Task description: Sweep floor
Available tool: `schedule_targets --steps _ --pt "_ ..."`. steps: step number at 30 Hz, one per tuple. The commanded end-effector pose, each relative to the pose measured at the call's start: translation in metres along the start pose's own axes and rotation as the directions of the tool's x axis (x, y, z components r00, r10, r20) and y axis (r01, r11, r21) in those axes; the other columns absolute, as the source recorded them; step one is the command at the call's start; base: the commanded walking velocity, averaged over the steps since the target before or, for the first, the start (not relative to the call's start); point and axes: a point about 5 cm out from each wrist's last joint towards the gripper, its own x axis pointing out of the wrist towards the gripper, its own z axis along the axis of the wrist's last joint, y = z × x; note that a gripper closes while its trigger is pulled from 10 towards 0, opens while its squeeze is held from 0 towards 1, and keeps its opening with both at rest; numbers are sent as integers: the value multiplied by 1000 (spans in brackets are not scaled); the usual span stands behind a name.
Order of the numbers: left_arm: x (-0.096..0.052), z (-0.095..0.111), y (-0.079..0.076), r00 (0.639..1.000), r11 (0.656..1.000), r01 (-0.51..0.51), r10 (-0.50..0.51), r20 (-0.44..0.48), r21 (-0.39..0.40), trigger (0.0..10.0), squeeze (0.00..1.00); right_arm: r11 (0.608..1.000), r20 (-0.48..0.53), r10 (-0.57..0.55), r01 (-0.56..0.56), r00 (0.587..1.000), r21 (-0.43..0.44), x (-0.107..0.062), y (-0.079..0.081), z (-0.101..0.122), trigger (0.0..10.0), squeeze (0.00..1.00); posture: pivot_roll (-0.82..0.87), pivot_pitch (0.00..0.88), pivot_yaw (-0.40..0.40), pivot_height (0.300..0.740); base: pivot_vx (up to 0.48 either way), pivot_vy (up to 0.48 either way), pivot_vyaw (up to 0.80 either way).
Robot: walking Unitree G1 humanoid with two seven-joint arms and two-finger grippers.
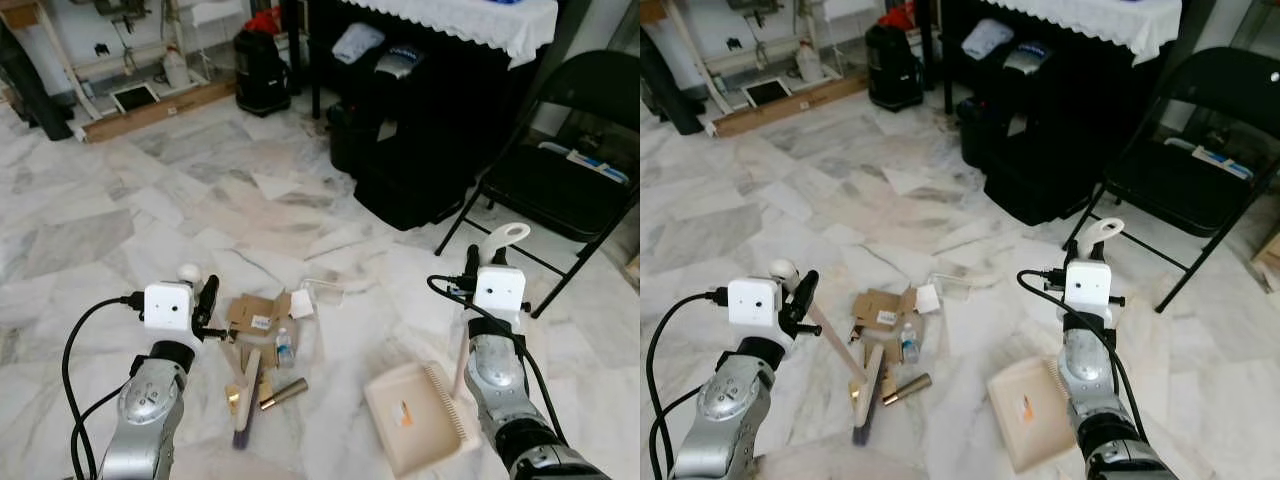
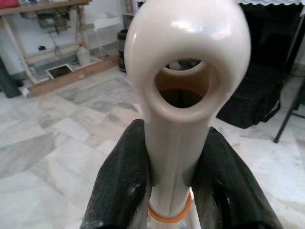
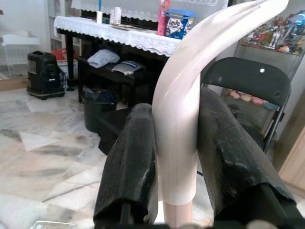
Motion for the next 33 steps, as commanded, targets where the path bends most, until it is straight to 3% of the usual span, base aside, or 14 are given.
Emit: schedule_targets --steps 1,7,19,23,33 --pt "0 10 6 999 999 -13 11 41 33 10000 0 1000 25 10 -10 1000 9 6 5 7 10000 0 138 97 25 740 0 0 0" --pt "-3 7 12 1000 999 1 -1 7 47 10000 0 1000 3 30 -30 1000 2 4 11 4 10000 0 153 104 28 740 0 0 0" --pt "-6 6 7 998 998 54 -53 -16 37 10000 0 999 -62 33 -34 998 -16 5 10 -3 10000 0 180 114 43 740 0 0 0" --pt "-7 6 5 998 997 62 -61 -24 35 10000 0 995 -107 92 -94 990 -11 5 18 -7 10000 0 177 117 43 740 0 0 0" --pt "-6 6 2 998 997 67 -66 -22 24 10000 0 996 -13 1 -2 1000 -85 8 17 4 10000 0 178 109 35 740 0 0 0"
